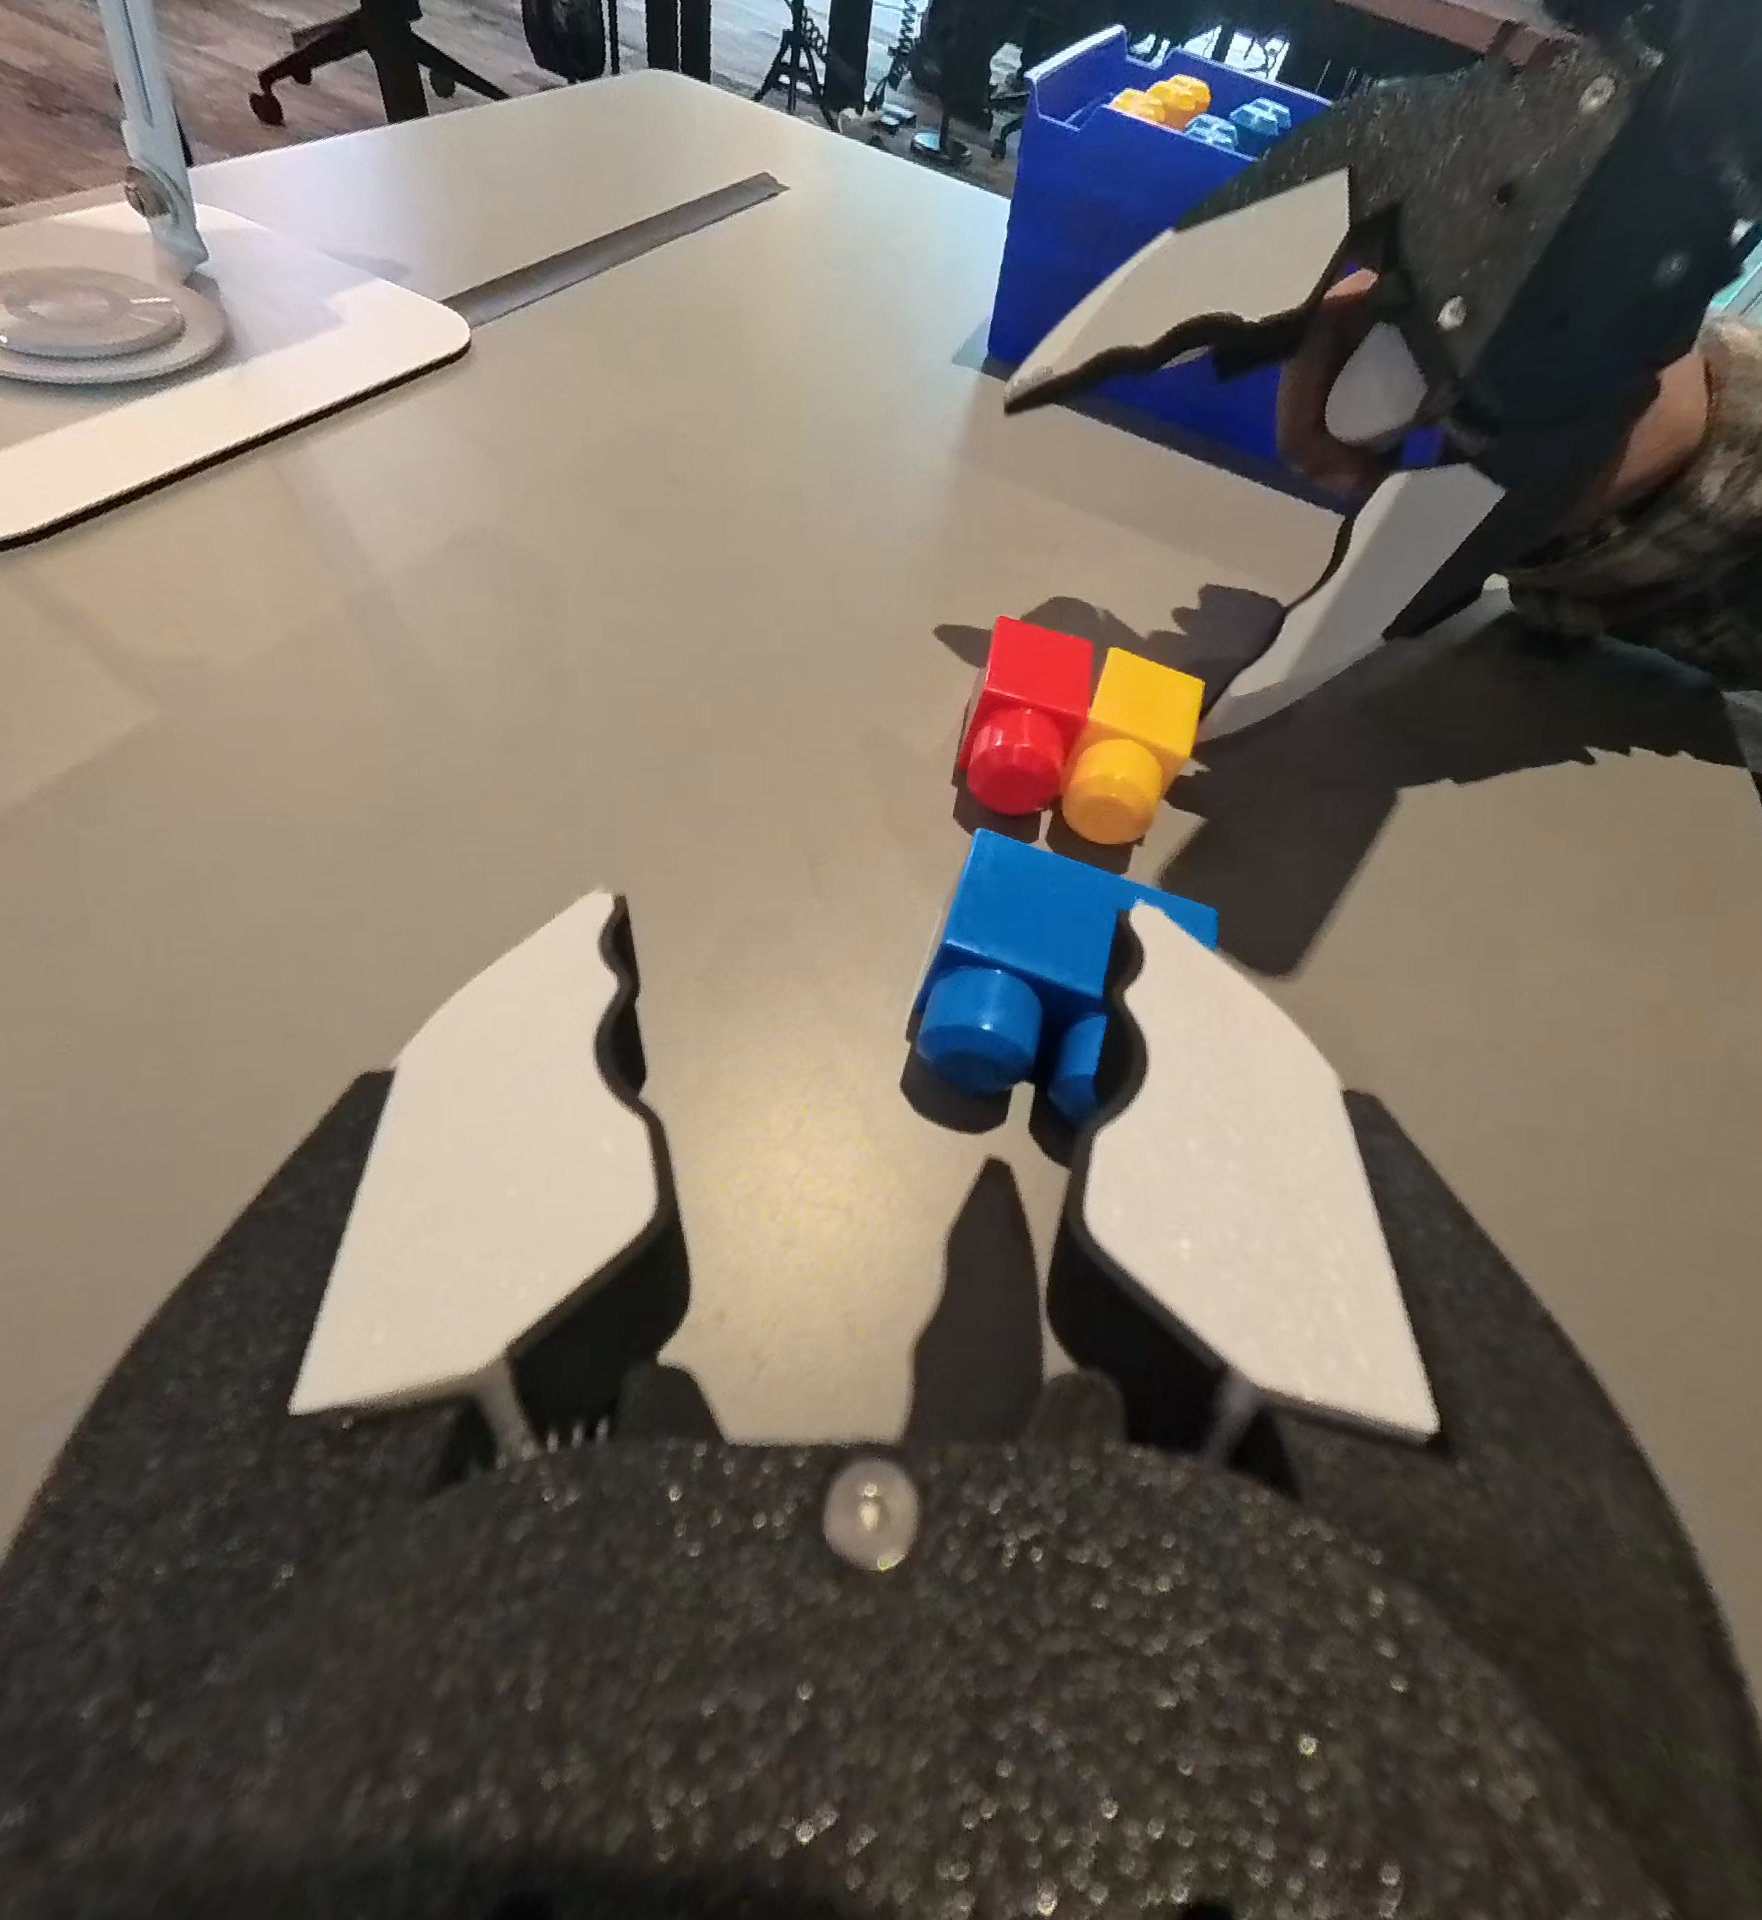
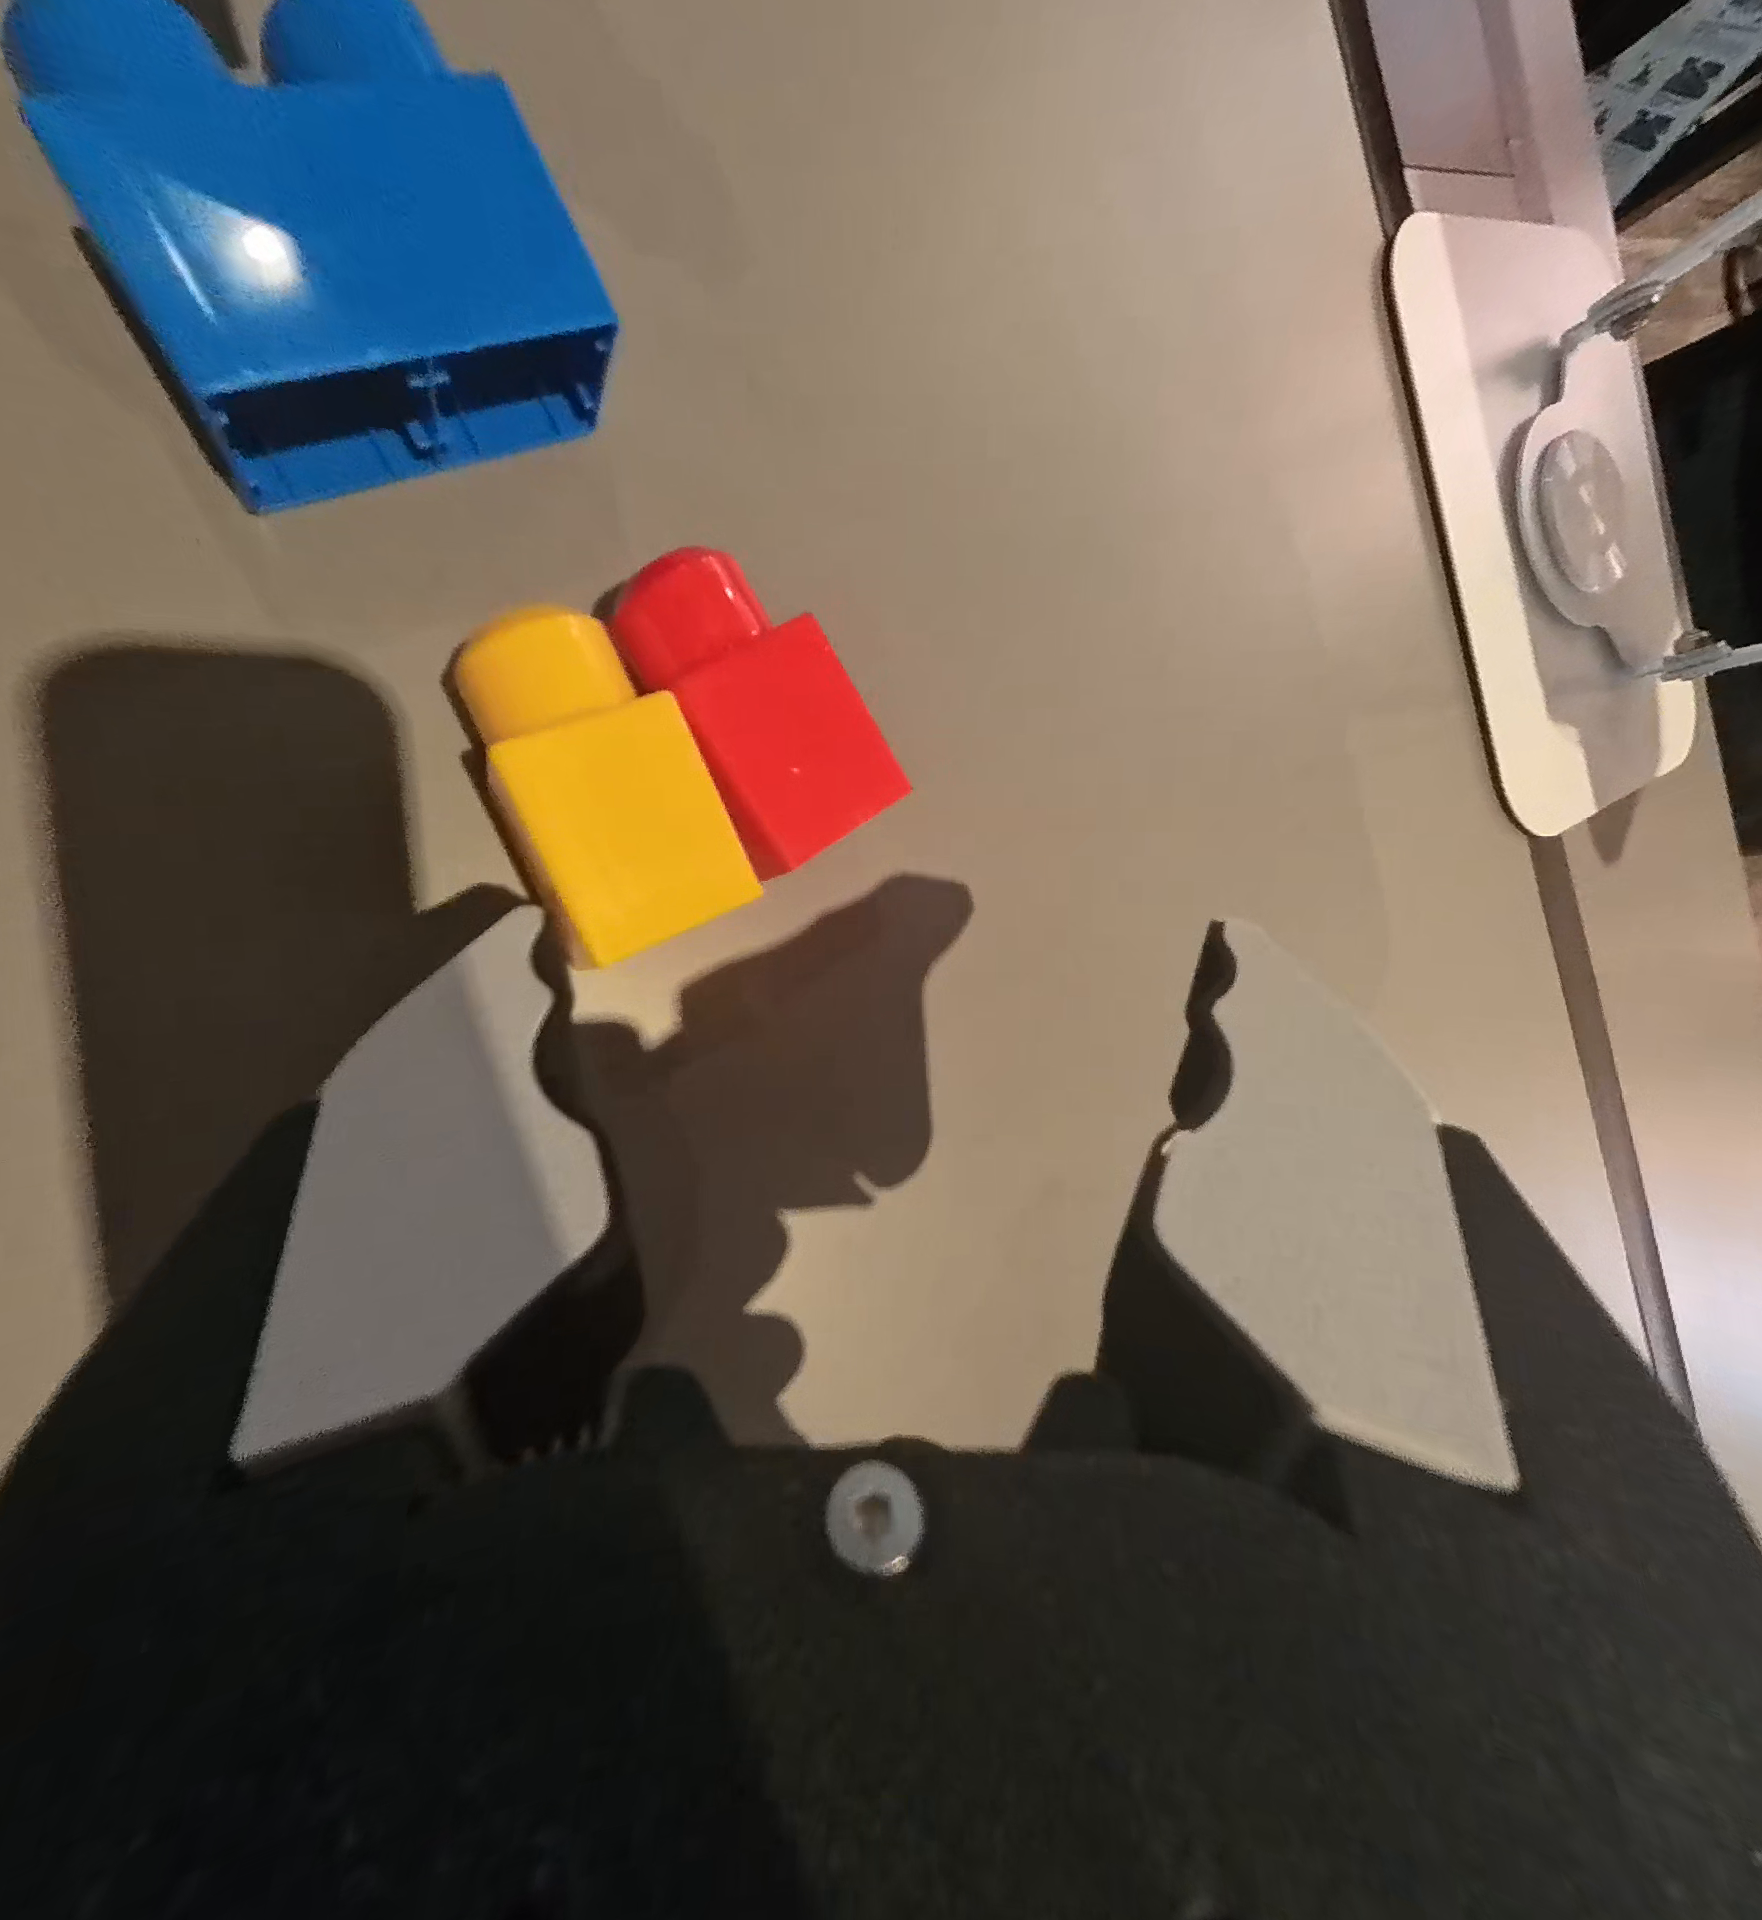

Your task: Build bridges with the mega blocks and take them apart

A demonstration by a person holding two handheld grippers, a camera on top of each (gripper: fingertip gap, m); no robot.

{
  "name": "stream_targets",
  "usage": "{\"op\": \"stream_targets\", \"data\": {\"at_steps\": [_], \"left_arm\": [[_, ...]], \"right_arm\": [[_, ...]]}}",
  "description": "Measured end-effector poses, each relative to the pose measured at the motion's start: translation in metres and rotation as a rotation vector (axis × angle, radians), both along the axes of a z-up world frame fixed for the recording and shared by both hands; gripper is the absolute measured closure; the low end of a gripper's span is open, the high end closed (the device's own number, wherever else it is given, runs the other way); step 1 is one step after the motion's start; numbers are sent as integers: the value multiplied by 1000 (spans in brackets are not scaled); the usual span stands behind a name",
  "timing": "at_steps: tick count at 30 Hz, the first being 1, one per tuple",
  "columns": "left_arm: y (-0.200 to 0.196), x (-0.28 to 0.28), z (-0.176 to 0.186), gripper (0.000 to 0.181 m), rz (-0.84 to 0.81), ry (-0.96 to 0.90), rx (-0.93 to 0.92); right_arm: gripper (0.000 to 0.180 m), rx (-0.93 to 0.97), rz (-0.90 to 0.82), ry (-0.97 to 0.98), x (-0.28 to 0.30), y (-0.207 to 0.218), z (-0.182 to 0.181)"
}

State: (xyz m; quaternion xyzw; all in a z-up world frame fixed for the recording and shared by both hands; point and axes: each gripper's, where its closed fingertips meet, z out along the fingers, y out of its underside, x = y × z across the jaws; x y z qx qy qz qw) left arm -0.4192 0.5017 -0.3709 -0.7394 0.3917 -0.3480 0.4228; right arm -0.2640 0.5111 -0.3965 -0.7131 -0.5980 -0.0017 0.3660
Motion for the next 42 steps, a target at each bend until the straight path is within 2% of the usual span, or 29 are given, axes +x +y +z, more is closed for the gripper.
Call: {"op": "stream_targets", "data": {"at_steps": [11, 16, 26, 29, 33, 37, 39, 42], "left_arm": [[-1, 0, 1, 95, -3, -1, 2], [-1, 0, 0, 95, -4, 1, 0], [-2, 1, 0, 95, -11, 4, -2], [-3, 1, 1, 95, -12, 1, 0], [-4, 2, 3, 95, -20, -3, 7], [-4, 2, 3, 95, -22, -5, 9], [-4, 2, 2, 95, -26, -5, 5], [-4, 1, 1, 95, -27, -3, 5]], "right_arm": [[67, -22, -1, 15, -3, 0, 0], [68, -48, 33, 95, -17, -15, 9], [67, -49, 42, 55, -20, -10, 0], [61, -102, 148, 72, -23, -18, 7], [37, -286, 394, 144, -26, -31, 9], [40, -358, 542, 206, -24, -23, 9], [51, -405, 607, 264, -31, -24, 11], [57, -415, 668, 329, -40, -23, 11]]}}
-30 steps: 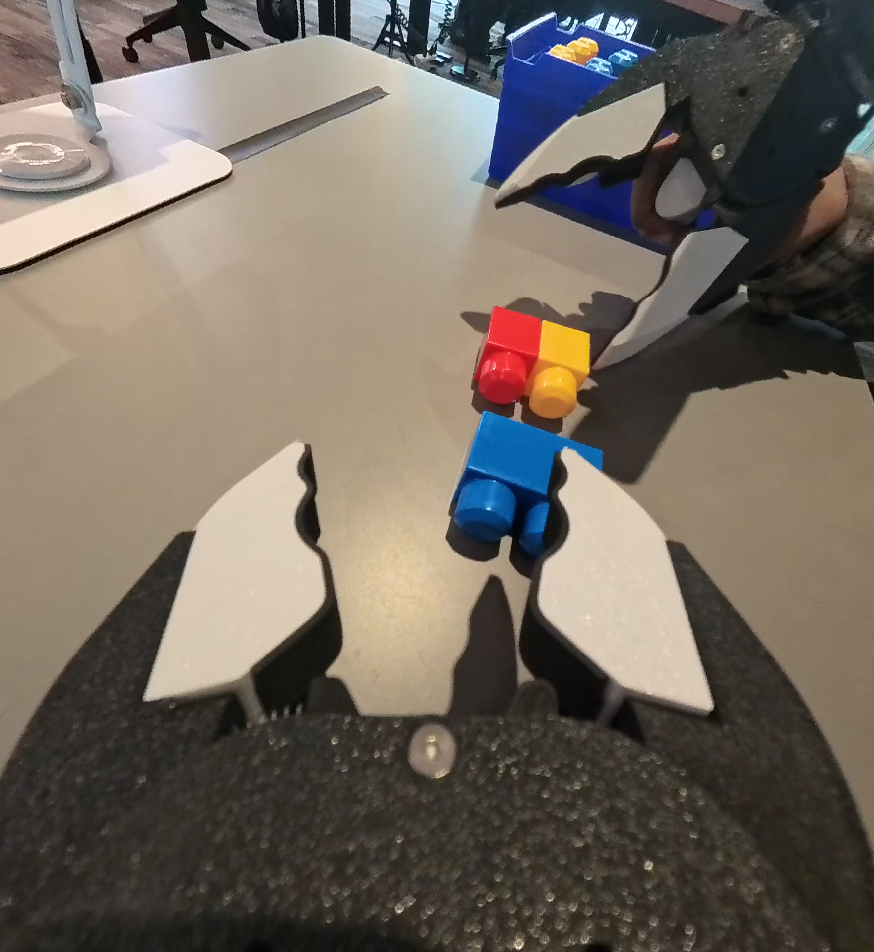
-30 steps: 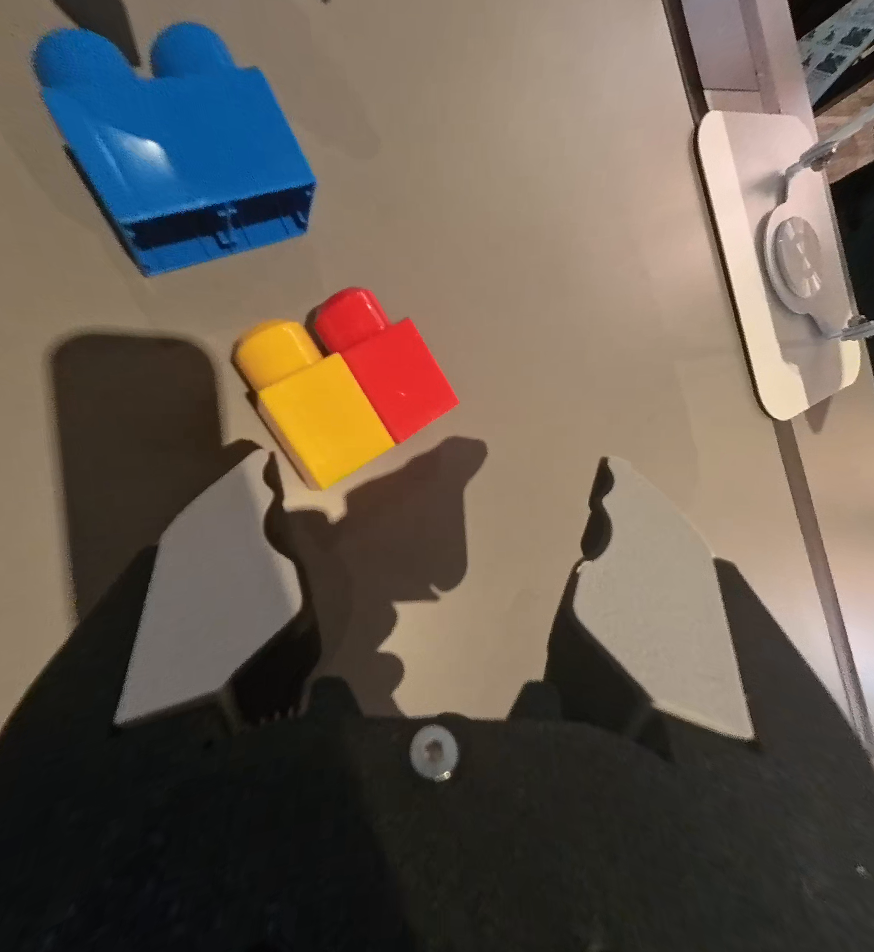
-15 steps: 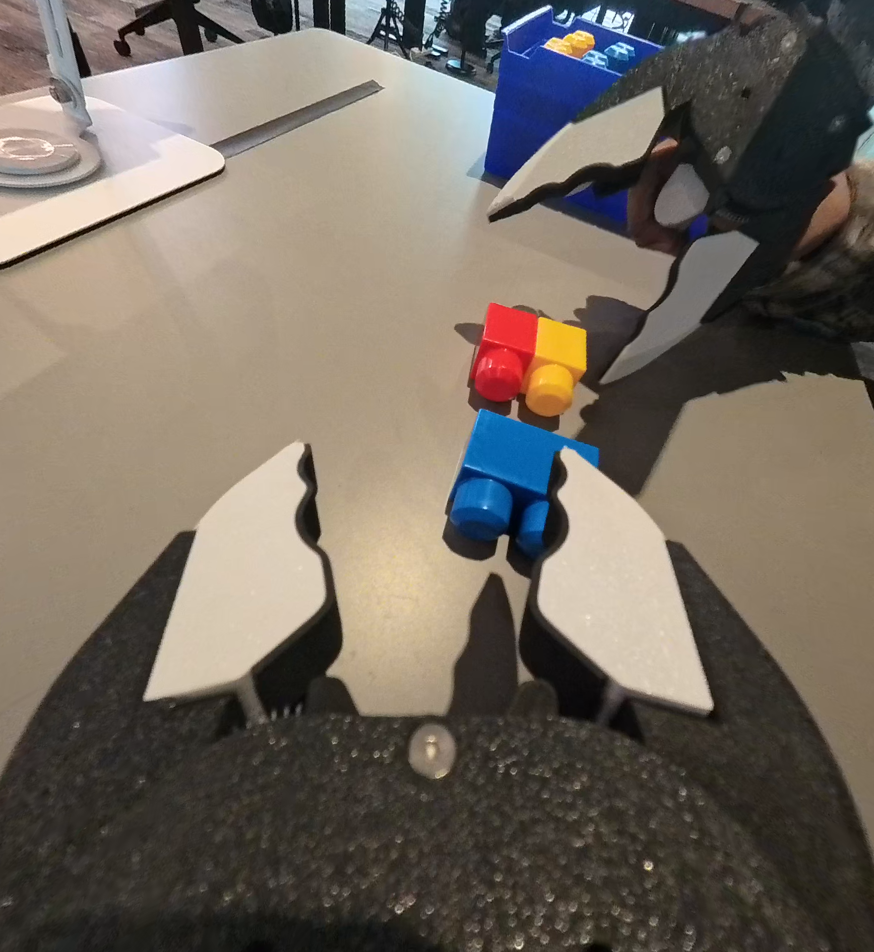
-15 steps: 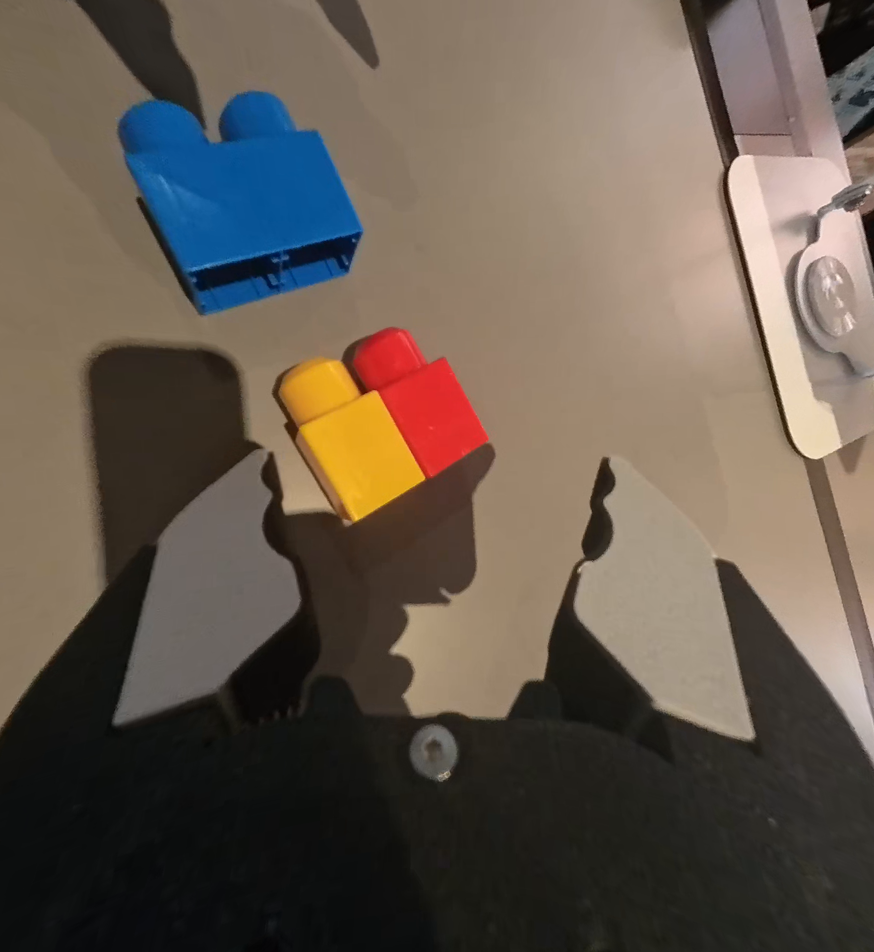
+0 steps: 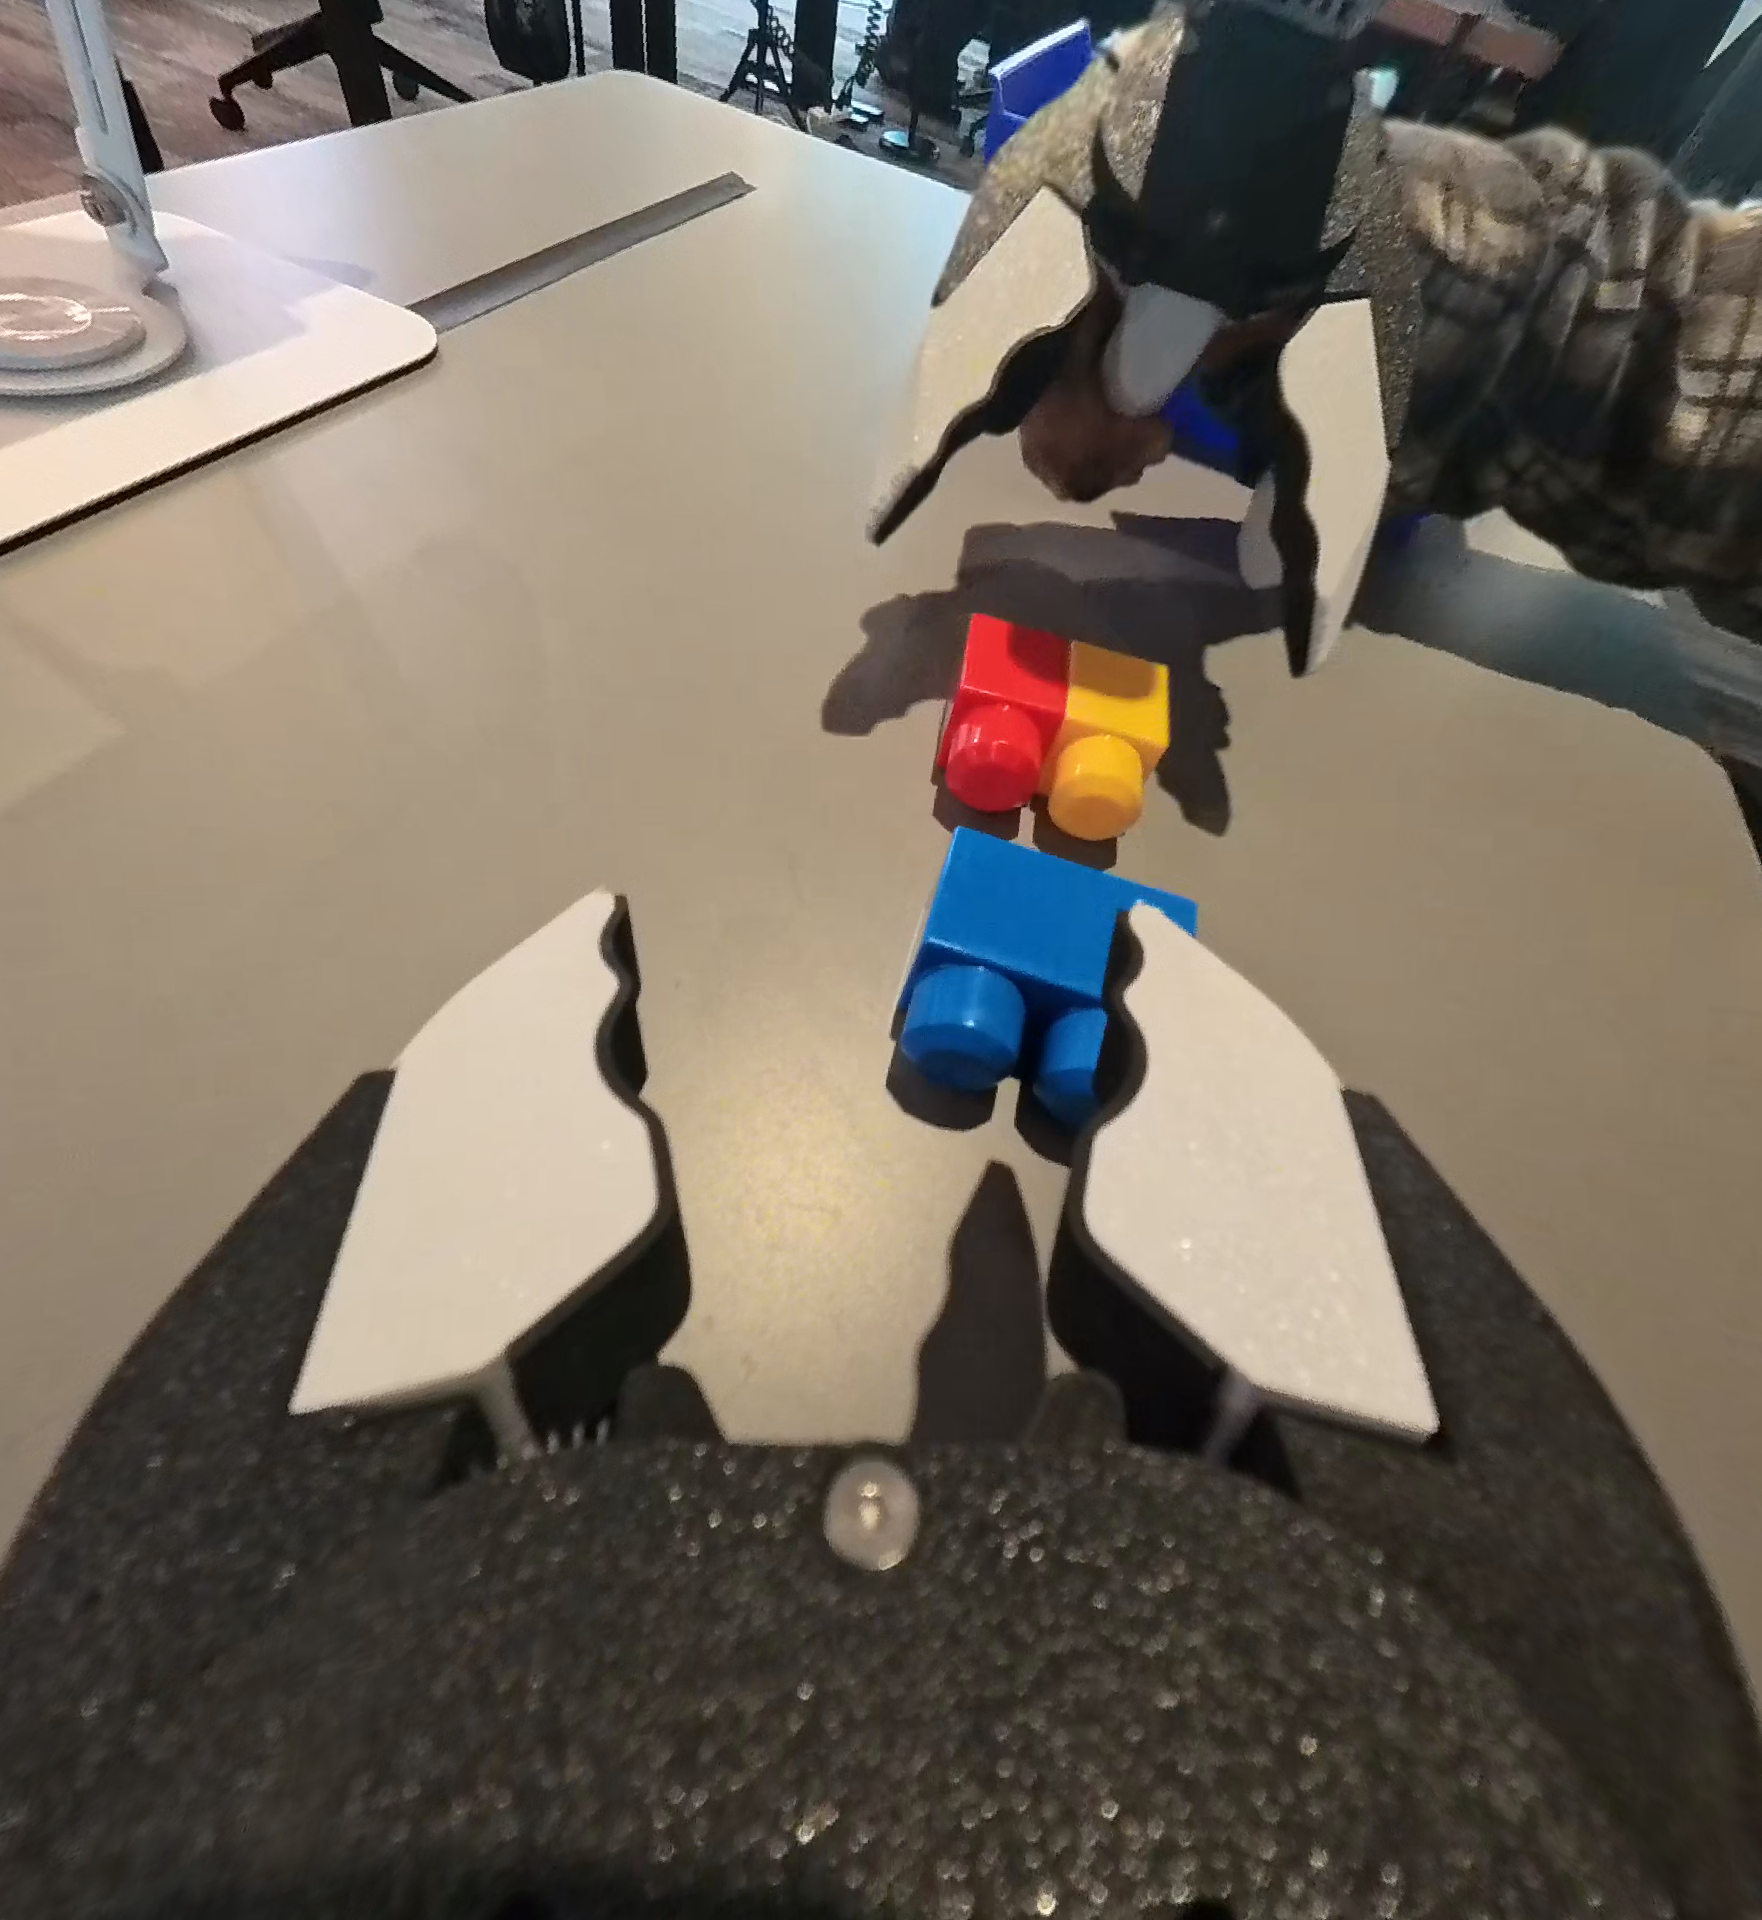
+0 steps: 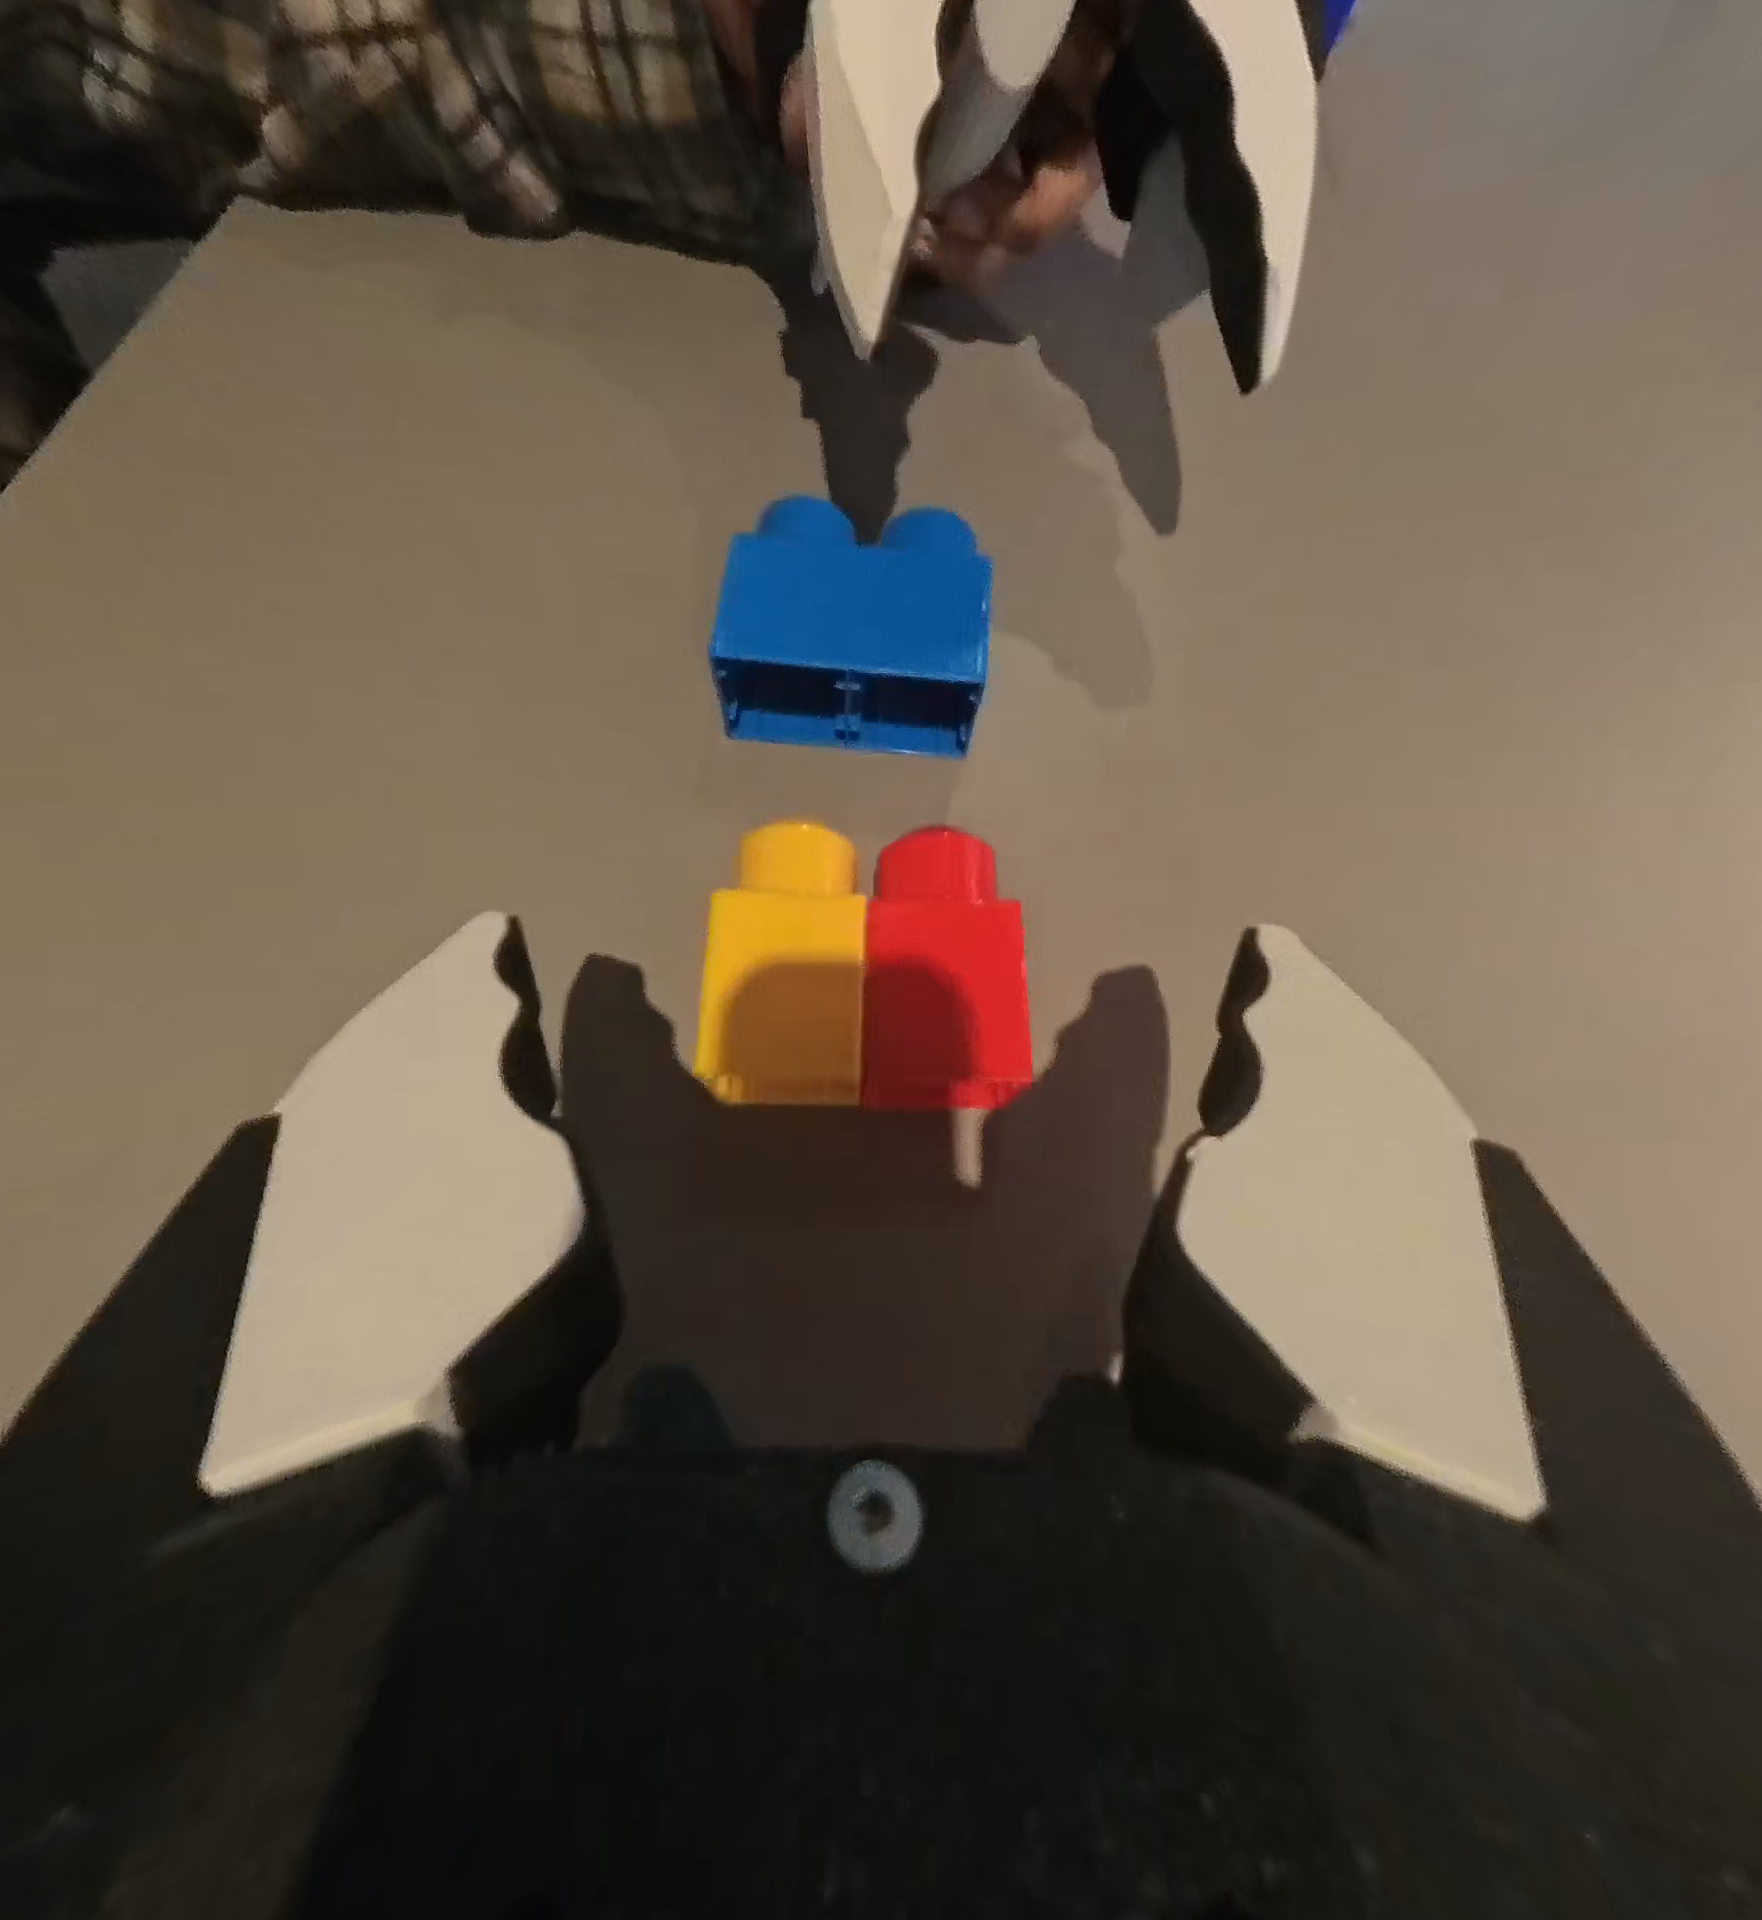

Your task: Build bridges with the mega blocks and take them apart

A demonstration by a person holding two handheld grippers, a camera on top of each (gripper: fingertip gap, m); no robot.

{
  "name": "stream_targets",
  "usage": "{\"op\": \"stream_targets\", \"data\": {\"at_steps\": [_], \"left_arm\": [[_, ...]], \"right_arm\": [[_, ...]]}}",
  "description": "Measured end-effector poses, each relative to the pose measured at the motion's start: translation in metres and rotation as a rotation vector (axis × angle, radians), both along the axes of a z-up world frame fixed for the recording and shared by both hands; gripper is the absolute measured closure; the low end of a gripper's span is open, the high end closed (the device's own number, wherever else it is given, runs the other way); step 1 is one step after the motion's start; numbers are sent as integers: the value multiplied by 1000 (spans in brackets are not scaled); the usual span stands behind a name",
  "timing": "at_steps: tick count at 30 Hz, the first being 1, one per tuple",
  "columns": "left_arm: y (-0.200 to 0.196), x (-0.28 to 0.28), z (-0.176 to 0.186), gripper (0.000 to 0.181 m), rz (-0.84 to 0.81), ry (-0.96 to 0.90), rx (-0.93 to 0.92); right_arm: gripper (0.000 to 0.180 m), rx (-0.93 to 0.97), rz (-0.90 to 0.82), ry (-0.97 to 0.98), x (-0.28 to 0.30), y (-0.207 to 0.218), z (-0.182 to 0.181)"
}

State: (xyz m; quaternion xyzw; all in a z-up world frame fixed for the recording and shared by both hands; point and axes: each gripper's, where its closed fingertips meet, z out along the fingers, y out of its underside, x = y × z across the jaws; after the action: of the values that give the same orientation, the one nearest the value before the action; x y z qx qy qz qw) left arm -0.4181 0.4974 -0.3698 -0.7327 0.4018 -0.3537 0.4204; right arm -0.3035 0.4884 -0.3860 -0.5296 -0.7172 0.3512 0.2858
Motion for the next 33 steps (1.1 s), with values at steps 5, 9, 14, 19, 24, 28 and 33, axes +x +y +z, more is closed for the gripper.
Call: {"op": "stream_targets", "data": {"at_steps": [5, 9, 14, 19, 24, 28, 33], "left_arm": [[0, 0, -1, 95, -2, -4, -4], [-1, 2, -4, 95, -11, 10, -10], [-1, 2, -4, 95, -10, 8, -12], [0, 2, -4, 95, -10, 6, -16], [-1, 2, -5, 95, -12, 11, -14], [-1, 3, -5, 95, -12, 12, -15], [-1, 3, -5, 96, -15, 15, -15]], "right_arm": [[62, 31, -16, -69, 2, 4, -23], [62, 33, -25, -92, 0, 3, -33], [64, 55, -20, -125, -6, 0, -41], [68, 79, -28, -165, -8, -1, -48], [92, 36, -50, -172, -8, 1, -48], [92, 32, -71, -174, -8, 2, -48], [93, 33, -87, -172, -8, 2, -48]]}}
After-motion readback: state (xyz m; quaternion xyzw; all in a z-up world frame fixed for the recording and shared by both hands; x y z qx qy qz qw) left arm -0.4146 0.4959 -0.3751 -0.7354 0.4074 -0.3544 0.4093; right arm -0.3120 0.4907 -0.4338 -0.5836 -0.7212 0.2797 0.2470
